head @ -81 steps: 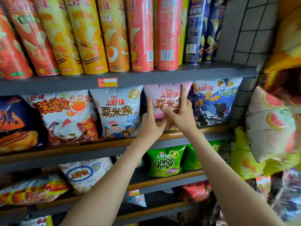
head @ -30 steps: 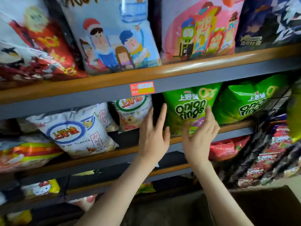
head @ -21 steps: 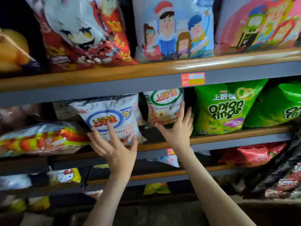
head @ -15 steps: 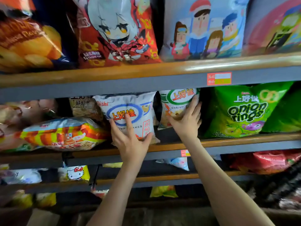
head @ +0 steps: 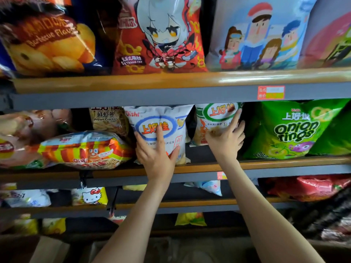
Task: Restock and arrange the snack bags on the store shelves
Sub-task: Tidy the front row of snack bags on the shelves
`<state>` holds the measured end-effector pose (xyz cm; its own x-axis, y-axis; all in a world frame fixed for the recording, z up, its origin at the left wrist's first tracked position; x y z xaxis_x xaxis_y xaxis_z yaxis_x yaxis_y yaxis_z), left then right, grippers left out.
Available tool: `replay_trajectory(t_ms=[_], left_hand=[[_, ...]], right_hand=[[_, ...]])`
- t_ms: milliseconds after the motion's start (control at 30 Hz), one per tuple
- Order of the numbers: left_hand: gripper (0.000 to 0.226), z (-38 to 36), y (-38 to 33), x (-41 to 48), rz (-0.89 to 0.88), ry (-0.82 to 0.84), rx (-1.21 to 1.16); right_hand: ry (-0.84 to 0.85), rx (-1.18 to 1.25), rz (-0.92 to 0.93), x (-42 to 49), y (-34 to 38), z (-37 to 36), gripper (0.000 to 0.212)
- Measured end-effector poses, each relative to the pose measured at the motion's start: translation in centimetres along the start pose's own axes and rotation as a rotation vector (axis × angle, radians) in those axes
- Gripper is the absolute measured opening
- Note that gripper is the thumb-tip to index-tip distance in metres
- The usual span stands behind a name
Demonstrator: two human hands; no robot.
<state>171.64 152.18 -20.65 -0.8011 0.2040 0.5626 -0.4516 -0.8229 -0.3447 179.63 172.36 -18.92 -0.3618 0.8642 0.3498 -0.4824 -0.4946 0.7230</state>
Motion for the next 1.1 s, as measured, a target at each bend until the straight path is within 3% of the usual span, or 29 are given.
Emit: replay_trajectory(t_ms=[167,533,667,767,833,900,967,1033,1100], left_hand=[[0.089,0.1,0.0,0.0,-0.039,-0.051,-0.063],[0.082,-0.8,-1.4,0.9,-0.015,-0.139,-0.022],[0.083,-0.8,-1.6,0.1,-0.033,-0.080,-0.046],[0.078,0.9,-0.5,-1.3,-0.098,-0.074,-0.116],[0.072,2.9,1.3,-2.9,-0.213,-0.118,-0.187],[0.060,5.2,4.4,-4.6,-0.322,-0.224,-0.271],[0.049,7.5,8.8,-5.5,-0.320,-0.371,-0.333],[0.045,9.0,13.4,-5.8,-0.219,-0.443,-0.331],[0.052,9.6,17.3,-5.0,-0.080,-0.372,-0.308]], right_hand=[[0.065,0.002,0.031,0.6,0.8,-1.8,0.128],[-0.135,-0.008,0.106,0.7,1.2,-1.0,0.100],[-0.039,-0.160,0.071,-0.4,1.5,-1.0,0.106],[0.056,-0.142,0.054,-1.6,1.7,-0.4,0.115],[0.043,-0.053,0.136,-4.0,2.8,0.4,0.113],[-0.056,0.159,0.365,-8.2,5.0,1.5,0.092],[-0.053,0.363,0.593,-13.3,7.7,1.5,0.068],[0.095,0.467,0.763,-17.7,10.5,0.0,0.056],[0.315,0.487,0.749,-20.4,12.8,-3.0,0.065]])
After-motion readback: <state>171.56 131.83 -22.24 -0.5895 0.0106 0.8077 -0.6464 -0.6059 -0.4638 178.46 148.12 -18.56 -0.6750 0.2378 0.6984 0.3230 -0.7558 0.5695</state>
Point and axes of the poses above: each hand's wrist, its own x-axis towards the middle knuckle, its own z-axis out of the back of the hand, y = z × x, the point moved 5 cm from there along x, towards the middle knuckle, and after that the axes turned 4 degrees about x, right-handed, at the moved point
